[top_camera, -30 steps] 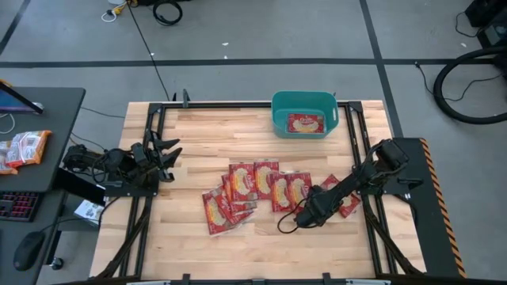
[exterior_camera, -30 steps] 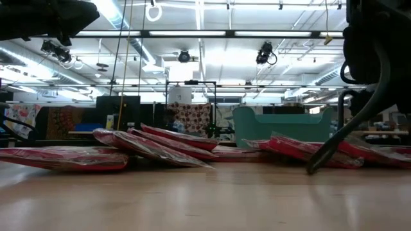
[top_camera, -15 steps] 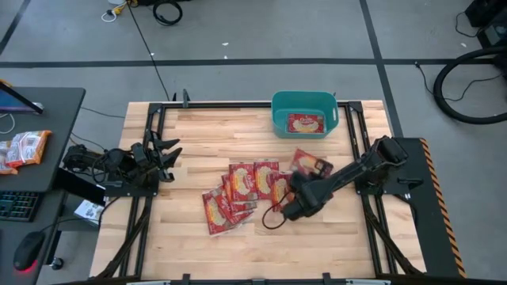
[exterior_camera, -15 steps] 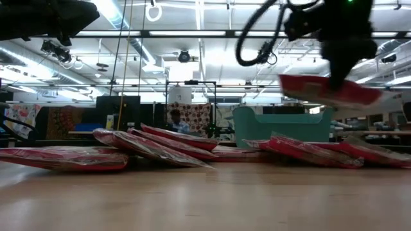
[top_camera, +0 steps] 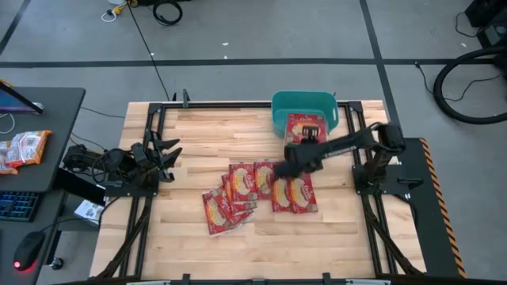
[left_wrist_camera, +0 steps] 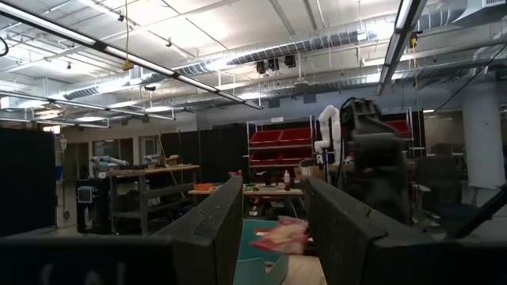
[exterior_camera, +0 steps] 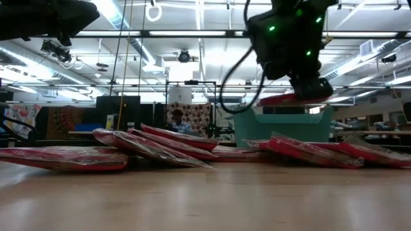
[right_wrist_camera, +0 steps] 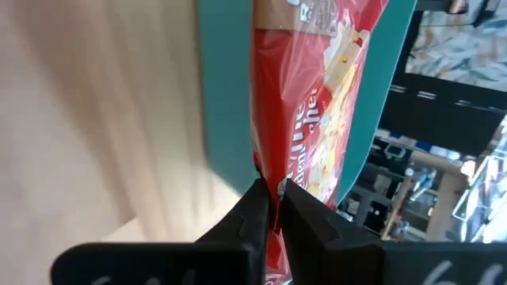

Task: Sort popcorn bags into baskets
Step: Put the popcorn bag into the green bin

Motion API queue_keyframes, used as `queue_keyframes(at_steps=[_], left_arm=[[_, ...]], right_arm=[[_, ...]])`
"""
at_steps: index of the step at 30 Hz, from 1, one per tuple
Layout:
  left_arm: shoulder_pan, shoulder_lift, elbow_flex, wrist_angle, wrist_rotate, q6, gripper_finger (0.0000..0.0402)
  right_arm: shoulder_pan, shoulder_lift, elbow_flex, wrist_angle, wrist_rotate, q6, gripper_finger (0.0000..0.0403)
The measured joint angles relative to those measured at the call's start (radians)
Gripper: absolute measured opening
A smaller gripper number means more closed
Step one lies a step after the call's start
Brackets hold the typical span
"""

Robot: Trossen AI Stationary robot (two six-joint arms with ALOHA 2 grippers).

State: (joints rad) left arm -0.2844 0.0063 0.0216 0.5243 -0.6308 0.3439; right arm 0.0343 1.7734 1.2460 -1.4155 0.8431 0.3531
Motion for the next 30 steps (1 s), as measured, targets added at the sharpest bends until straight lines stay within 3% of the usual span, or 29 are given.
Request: queue_keyframes(at_steps=[10,15,22,30], left_arm=[[0.000,0.000,0.000,0.000,0.000,0.002,0.0144],[0.000,0.000,0.000,0.000,0.000,0.002,0.0144],[0.000,0.000,0.000,0.000,0.000,0.007,0.0144],[0.000,0.000,0.000,0.000,0.000,0.008,0.0144]], right_arm=[[-0.246,-0.123,-0.124,0.366,-0.028,-0.451,0.0035],[-0.341,-0.125,-0.183,0.562,-0.096,-0.664,0.0036],[-0.442,-0.123,-0.209,0.661,-0.162,-0.722,0.0052],[-0.474,-0.123,-0.208,0.675,-0.234,-0.697,0.0114]])
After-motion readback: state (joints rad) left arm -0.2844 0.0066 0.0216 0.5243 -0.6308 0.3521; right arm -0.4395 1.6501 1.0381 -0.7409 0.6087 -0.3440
